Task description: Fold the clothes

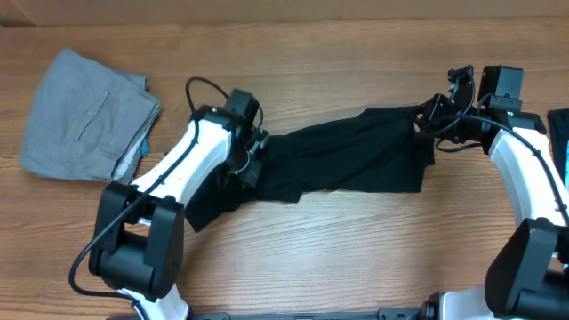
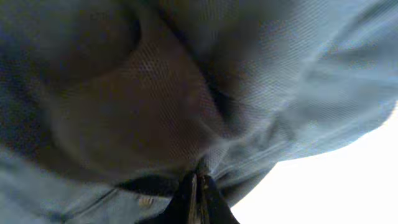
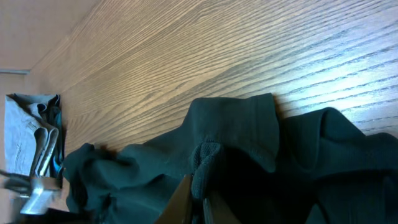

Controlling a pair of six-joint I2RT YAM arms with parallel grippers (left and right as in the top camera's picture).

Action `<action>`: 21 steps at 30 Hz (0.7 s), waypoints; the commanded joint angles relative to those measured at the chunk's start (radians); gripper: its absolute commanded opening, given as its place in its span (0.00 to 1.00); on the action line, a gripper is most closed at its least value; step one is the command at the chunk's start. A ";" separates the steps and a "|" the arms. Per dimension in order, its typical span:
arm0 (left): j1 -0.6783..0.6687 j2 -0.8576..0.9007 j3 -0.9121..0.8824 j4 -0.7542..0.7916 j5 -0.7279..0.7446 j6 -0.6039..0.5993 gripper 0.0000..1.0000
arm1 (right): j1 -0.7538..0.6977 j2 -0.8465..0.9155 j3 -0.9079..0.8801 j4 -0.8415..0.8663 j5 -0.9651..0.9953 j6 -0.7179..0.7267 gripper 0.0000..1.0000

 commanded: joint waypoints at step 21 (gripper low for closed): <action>0.102 -0.010 0.620 -0.470 -0.289 -0.100 0.04 | 0.001 -0.013 -0.002 -0.353 0.478 0.156 0.49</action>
